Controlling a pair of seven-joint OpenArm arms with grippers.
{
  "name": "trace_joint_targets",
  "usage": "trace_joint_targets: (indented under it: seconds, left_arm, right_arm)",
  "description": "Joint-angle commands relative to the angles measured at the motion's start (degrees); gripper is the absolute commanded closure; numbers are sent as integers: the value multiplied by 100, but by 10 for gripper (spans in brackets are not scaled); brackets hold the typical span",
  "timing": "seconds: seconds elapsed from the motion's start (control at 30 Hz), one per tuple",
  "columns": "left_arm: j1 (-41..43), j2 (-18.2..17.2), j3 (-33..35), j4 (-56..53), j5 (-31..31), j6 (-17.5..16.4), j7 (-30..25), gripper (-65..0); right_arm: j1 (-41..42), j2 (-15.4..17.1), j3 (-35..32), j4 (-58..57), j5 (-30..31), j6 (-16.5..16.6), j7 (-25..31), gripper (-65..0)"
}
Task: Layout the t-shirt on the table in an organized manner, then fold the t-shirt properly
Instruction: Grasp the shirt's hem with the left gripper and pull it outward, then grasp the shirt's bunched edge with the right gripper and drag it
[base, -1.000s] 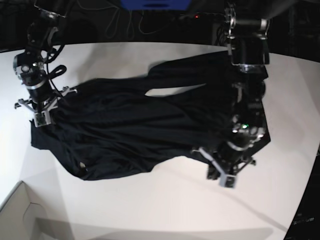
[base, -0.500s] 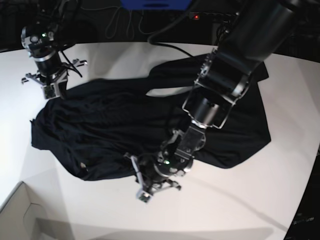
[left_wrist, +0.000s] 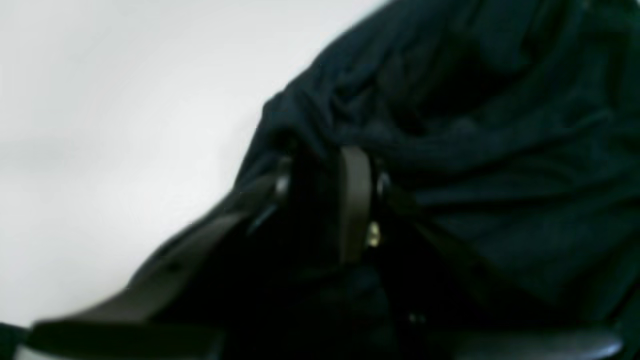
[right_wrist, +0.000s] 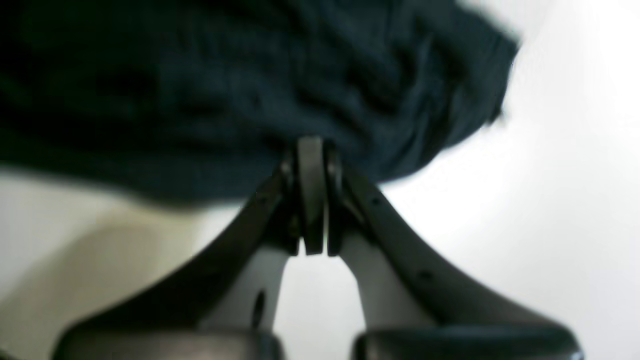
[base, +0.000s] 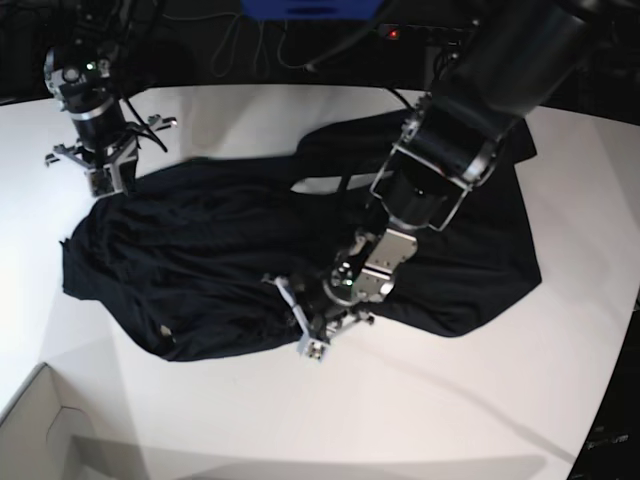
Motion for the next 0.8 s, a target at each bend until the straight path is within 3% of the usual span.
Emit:
trace_joint_targets:
  seconds: [0.0,0.17,0.33,0.6,0.77]
  left_arm:
    - [-114,-158,-18,39,61,104,243,-132]
    - [158,-659,-71,690,-9,104,243,-132]
    - [440,-949,-71,2088,-9,104,270,-132]
    - [730,-1037,-80,3644,-9,131,1544,-132]
    - [1530,-1310,-686,4866,-1,131,1940,-132]
  right_arm:
    - [127,147,36,114,61,-37,138,0]
    - [1015,648,36,-282,61,-37,129,0]
    - [2641,1316,36,-1847,52,-37,-354,0]
    - [4786,2195,-17,-5618,52,-37,-434,0]
    - [5138,2274,-193,-6673,43,-37,94,0]
